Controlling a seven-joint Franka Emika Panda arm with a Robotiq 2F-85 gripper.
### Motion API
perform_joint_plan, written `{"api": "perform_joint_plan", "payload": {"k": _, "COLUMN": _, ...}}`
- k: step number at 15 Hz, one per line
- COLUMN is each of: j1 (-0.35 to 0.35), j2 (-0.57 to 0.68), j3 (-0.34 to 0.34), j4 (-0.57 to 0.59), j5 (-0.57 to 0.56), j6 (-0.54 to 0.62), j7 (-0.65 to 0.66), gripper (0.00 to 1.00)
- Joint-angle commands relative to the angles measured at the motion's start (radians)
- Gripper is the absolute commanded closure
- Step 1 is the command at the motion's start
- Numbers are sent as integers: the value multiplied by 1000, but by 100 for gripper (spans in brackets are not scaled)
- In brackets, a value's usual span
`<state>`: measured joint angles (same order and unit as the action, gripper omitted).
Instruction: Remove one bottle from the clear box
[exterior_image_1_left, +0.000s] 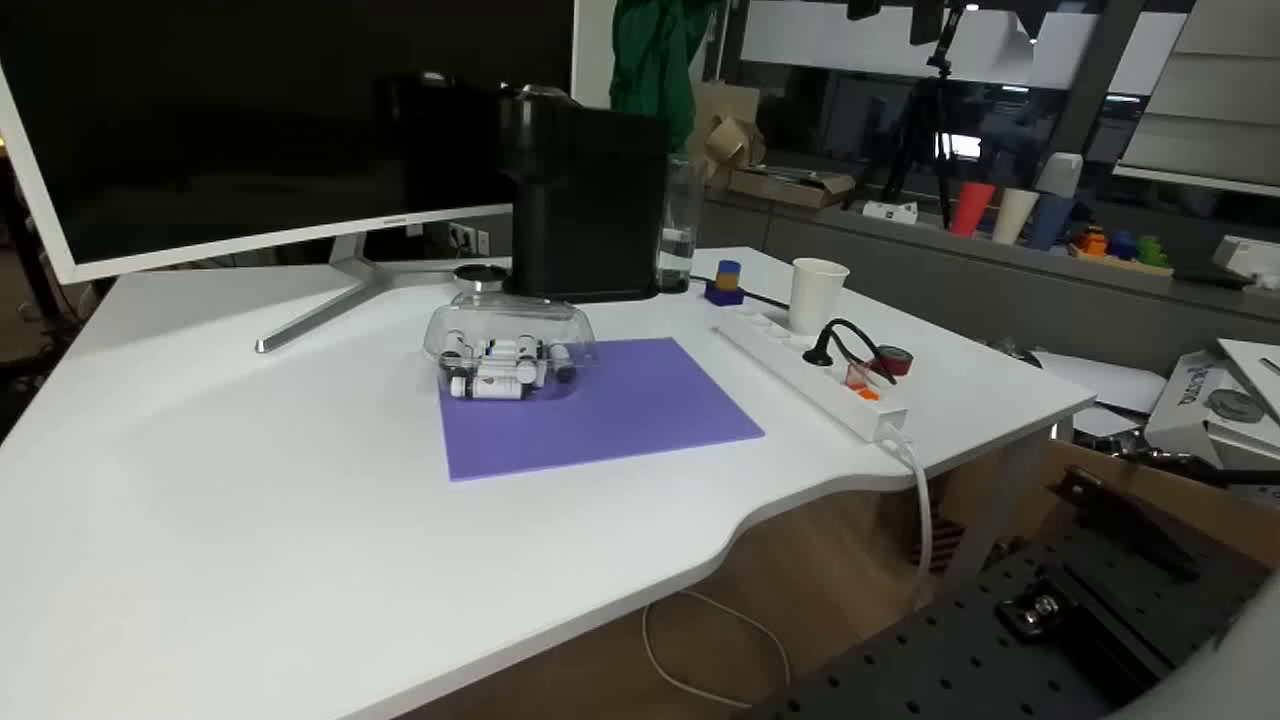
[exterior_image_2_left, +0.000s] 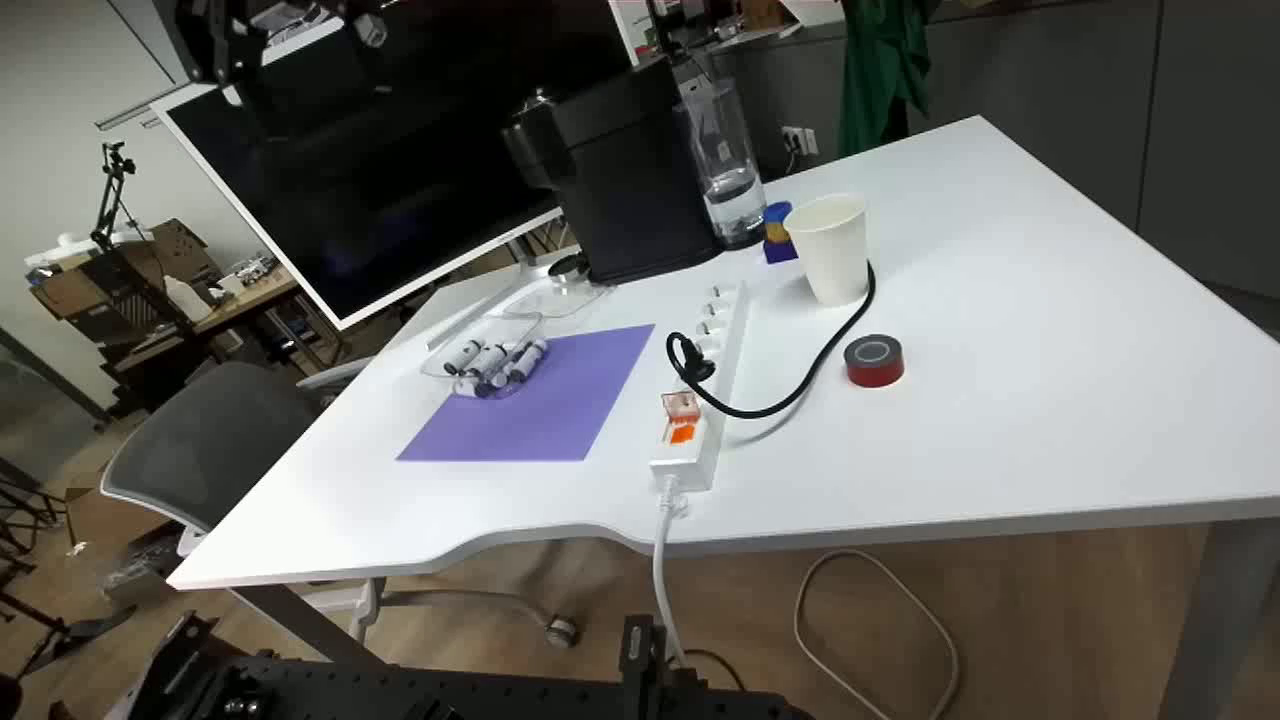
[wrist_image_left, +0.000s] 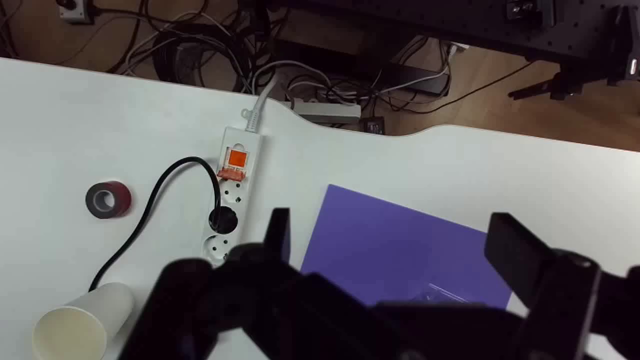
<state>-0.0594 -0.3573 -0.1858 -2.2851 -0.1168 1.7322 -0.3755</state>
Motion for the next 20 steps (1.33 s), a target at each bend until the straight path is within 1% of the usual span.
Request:
{"api": "perform_joint_plan", "payload": {"k": 1, "j1": -7, "j2": 1, "j3": 6, "j4": 1, "j5": 2, "j6": 0, "j7": -2, "gripper": 0}}
{"api": "perform_joint_plan", "payload": {"k": 11, "j1": -7, "j2": 1, "j3": 6, "j4": 1, "j5": 2, "j6": 0, "j7": -2, "gripper": 0}}
{"api": "perform_joint_plan", "payload": {"k": 12, "j1": -16, "j2": 1, "j3": 25, "j4": -7, "j5": -28, "j6": 54, "j7": 69, "gripper": 0}}
{"api": "perform_joint_plan", "payload": {"k": 13, "j1": -14, "j2": 16, "j3": 30, "j4": -3, "j5": -28, "j6": 86, "j7": 87, "gripper": 0}}
{"api": "perform_joint_plan", "payload": {"k": 15, "j1": -15, "j2": 61, "j3": 52, "j4": 2, "j5": -45, "j6": 207, "j7": 158, "gripper": 0}}
{"api": "perform_joint_plan", "payload": {"k": 18, "j1": -15, "j2": 182, "j3": 98, "j4": 28, "j5": -89, "j6": 403, "j7": 302, "gripper": 0}}
{"api": "perform_joint_plan", "payload": {"k": 20, "j1": -11, "j2": 281, "j3": 126, "j4": 56, "j5": -110, "j6": 492, "j7": 393, "gripper": 0}}
